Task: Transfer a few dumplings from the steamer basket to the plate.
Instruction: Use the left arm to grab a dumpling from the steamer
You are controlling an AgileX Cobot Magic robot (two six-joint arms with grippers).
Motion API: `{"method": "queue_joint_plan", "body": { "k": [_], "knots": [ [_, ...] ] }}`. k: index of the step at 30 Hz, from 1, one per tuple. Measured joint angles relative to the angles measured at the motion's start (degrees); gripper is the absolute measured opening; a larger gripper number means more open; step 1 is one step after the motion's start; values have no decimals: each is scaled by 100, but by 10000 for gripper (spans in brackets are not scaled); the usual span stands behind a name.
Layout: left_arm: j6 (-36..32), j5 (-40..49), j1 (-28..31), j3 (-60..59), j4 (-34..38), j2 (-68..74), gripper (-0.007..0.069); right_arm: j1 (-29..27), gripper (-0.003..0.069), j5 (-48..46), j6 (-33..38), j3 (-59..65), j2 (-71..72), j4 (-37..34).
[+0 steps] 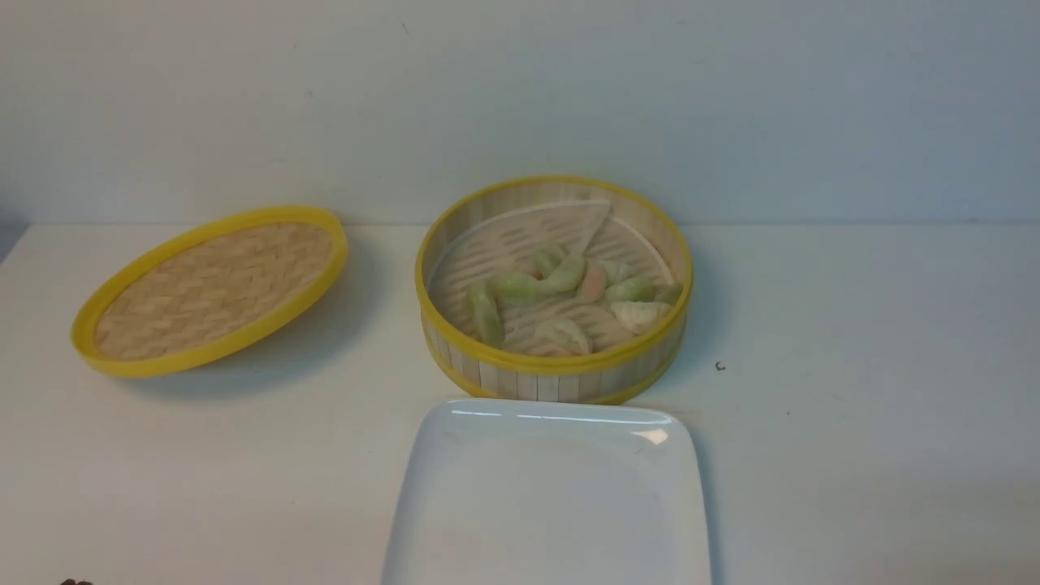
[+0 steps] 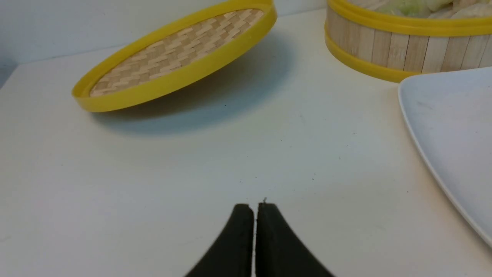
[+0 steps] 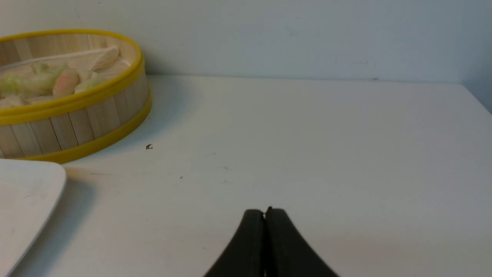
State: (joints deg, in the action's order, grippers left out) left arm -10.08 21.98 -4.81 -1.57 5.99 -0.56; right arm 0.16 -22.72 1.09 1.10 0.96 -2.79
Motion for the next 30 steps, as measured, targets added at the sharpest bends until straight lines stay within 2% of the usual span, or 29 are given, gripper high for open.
{"method": "queue_joint_plan", "body": {
  "k": [9,11,14,17,19,20,25,28,30],
  "knots": [
    [8,-31,0,0,23,0,-6,0,-14,0,0,0,0,0],
    [114,-170,0,-6,259,0,-6,0,-14,0,0,0,0,0],
    [378,-531,0,-11,925,0,-6,0,-14,0,0,0,0,0],
    [548,-1181,0,-11,2087,0,-6,0,-14,0,0,0,0,0],
    [573,-1382,0,-11,2462,0,-6,0,-14,0,0,0,0,0],
    [598,-1663,0,-11,3013,0,-6,0,-14,0,0,0,0,0],
    [610,-2650,0,-11,4867,0,-6,0,-14,0,0,0,0,0],
    [569,-2772,0,194,5264,0,-6,0,-14,27,-28,0,0,-51],
    [456,-2684,0,514,5275,0,-6,0,-14,249,-175,37,0,-449]
  ]
}}
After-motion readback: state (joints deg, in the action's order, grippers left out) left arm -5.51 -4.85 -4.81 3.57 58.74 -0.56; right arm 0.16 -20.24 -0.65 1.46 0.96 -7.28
